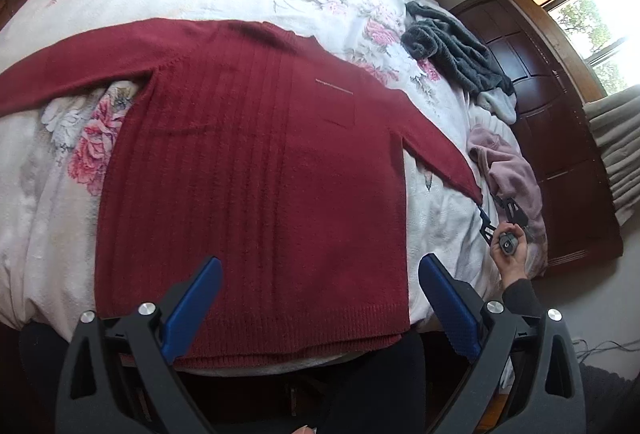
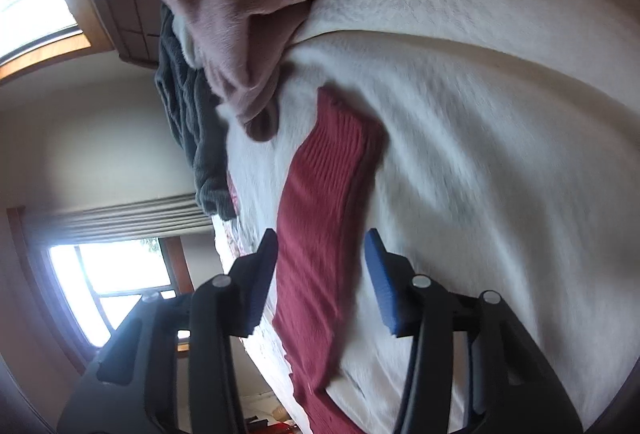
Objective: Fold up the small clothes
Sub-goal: 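Grasp the cuff of one red sweater sleeve with the right gripper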
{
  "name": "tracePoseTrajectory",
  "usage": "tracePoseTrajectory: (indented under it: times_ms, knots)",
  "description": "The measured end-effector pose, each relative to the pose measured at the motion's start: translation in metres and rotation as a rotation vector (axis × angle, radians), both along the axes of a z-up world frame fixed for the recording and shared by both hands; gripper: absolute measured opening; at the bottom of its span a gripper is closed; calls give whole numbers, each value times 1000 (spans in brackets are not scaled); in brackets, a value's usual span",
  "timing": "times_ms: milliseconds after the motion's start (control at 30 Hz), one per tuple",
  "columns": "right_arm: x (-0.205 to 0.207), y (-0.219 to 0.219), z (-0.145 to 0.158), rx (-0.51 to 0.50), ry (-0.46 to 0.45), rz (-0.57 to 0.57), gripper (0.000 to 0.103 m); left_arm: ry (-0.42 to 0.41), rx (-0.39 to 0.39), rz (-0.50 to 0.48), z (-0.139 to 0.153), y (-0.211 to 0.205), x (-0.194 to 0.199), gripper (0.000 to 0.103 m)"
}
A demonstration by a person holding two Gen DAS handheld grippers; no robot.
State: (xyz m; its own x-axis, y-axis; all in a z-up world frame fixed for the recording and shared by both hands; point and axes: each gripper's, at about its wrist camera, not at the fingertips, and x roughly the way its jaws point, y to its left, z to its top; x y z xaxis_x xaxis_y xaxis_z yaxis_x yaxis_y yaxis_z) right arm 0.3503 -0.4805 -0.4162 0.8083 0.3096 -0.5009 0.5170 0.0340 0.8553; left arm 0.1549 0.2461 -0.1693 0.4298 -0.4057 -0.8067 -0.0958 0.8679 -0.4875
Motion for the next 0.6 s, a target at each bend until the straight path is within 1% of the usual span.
tracePoseTrajectory:
  times_ms: [133, 200, 300, 333, 533, 567, 600]
  knots:
    - [15, -12, -13, -46, 76, -27, 43, 23, 10, -11, -8, -8, 10, 99]
    - [20, -16, -17, -47, 90, -29, 39, 37, 9, -17, -13, -12, 14, 99]
    - [29, -20, -18, -77, 97, -16, 39, 50, 8, -31, -20, -17, 18, 99]
    - [36, -23, -20, -78, 96, -16, 39, 54, 7, -33, -21, -18, 18, 99]
    - [49, -21, -18, -97, 92, -12, 41, 69, 16, -35, -26, -19, 16, 99]
    - [52, -22, -17, -104, 95, -4, 40, 71, 20, -34, -27, -18, 15, 99]
    - [53, -20, -16, -108, 100, -2, 36, 73, 23, -29, -27, -17, 14, 99]
